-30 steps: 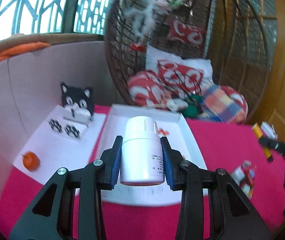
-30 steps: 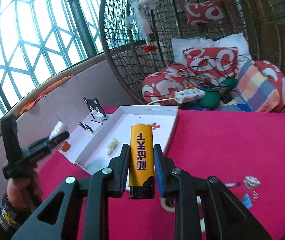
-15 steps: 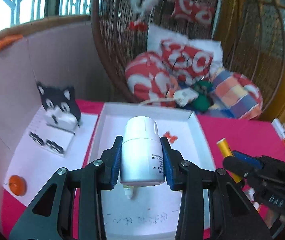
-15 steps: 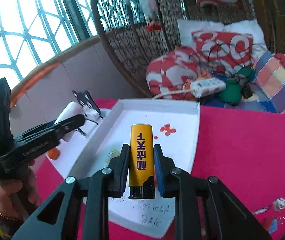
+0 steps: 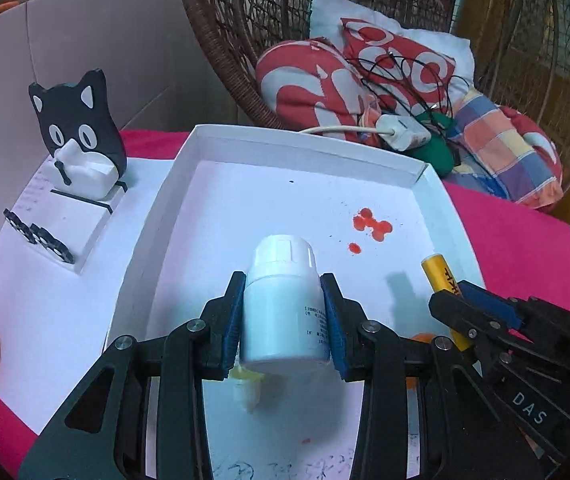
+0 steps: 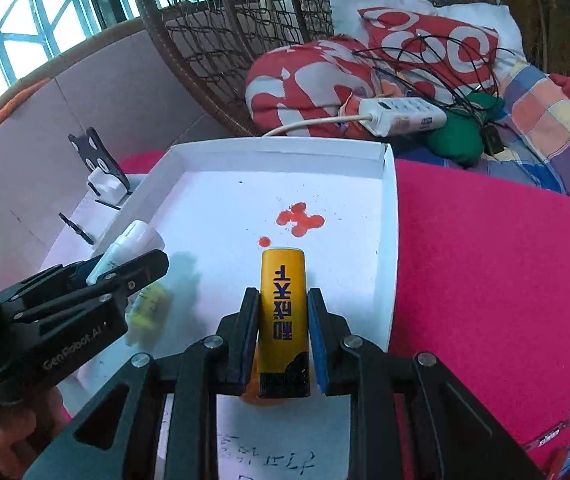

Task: Organize rigid objects
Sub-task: 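Carry the pill bottle and yellow lighter over the white tray with both tools, then open both tools to release the pill bottle and lighter into the tray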

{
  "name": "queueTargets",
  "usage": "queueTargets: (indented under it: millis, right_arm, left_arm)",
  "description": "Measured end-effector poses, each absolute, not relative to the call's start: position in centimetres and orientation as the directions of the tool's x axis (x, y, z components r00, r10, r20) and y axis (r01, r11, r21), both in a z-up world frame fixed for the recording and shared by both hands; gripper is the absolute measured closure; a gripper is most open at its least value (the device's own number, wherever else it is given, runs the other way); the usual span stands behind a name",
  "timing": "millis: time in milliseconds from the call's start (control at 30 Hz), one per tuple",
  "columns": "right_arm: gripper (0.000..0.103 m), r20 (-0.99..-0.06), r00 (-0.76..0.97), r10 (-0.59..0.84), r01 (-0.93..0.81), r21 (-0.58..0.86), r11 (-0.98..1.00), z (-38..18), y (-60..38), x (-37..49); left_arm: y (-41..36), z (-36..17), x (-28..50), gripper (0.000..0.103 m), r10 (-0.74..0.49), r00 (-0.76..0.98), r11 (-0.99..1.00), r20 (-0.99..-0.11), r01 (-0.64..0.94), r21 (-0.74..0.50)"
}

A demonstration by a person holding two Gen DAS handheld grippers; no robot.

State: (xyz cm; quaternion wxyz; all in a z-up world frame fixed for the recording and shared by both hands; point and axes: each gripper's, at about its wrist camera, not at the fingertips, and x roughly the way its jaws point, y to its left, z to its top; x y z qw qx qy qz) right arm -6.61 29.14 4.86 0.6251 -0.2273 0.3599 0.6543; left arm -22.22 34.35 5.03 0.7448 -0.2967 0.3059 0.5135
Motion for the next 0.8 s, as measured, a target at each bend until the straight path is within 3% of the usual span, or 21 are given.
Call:
queueTargets:
  millis: [100,133,200,233,267,300,333,400,600,800]
  right_arm:
    - [0.079,-0.739,-0.1,0.666,-0.984,0.171,0.042,4.9,29.1,-6.7]
    - [0.079,-0.738,-0.087,0.669,-0.987,0.157,0.044,5.0,29.0,-6.7]
    - [0.079,-0.732,-0.076,0.678,-0.988,0.149,0.05,5.1,28.9,-6.7]
    - [0.079,-0.723,-0.079,0.686,-0.987,0.155,0.05,5.3,28.7,-6.7]
    - [0.079,-0.715,-0.08,0.695,-0.986,0.159,0.049,5.5,28.5,-6.6]
    - [0.072,-0.707,-0.083,0.703,-0.986,0.162,0.047,5.7,28.3,-6.6]
    - [0.043,-0.694,-0.092,0.714,-0.985,0.171,0.039,5.9,28.0,-6.6]
    - [0.0,-0.66,-0.109,0.744,-0.982,0.187,0.022,6.5,27.3,-6.7]
    - [0.0,-0.585,-0.093,0.805,-0.988,0.152,-0.005,9.3,24.8,-7.1]
    - [0.0,-0.463,-0.123,0.878,-0.989,0.131,-0.069,13.7,18.8,-5.2]
  left_arm:
    - [34.5,4.8,-22.2,0.065,0.586,0.267,0.283,-0.766,-0.952,-0.115]
    - [34.5,4.8,-22.3,0.06,0.593,0.246,0.272,-0.767,-0.957,-0.097]
    - [34.4,5.0,-22.6,0.034,0.613,0.222,0.248,-0.759,-0.965,-0.082]
    - [34.3,5.3,-22.9,0.016,0.626,0.218,0.235,-0.748,-0.968,-0.085]
    - [34.1,5.5,-23.2,0.007,0.64,0.218,0.227,-0.737,-0.97,-0.089]
    - [33.8,5.9,-23.5,0.002,0.663,0.215,0.218,-0.717,-0.972,-0.089]
    - [33.5,6.3,-23.8,0.0,0.684,0.211,0.214,-0.698,-0.973,-0.085]
    - [33.0,7.0,-24.2,0.0,0.709,0.199,0.203,-0.676,-0.976,-0.075]
    - [31.8,9.5,-25.9,0.0,0.728,0.264,0.21,-0.632,-0.964,-0.162]
    - [27.7,14.4,-28.3,0.0,0.79,0.349,0.268,-0.504,-0.936,-0.228]
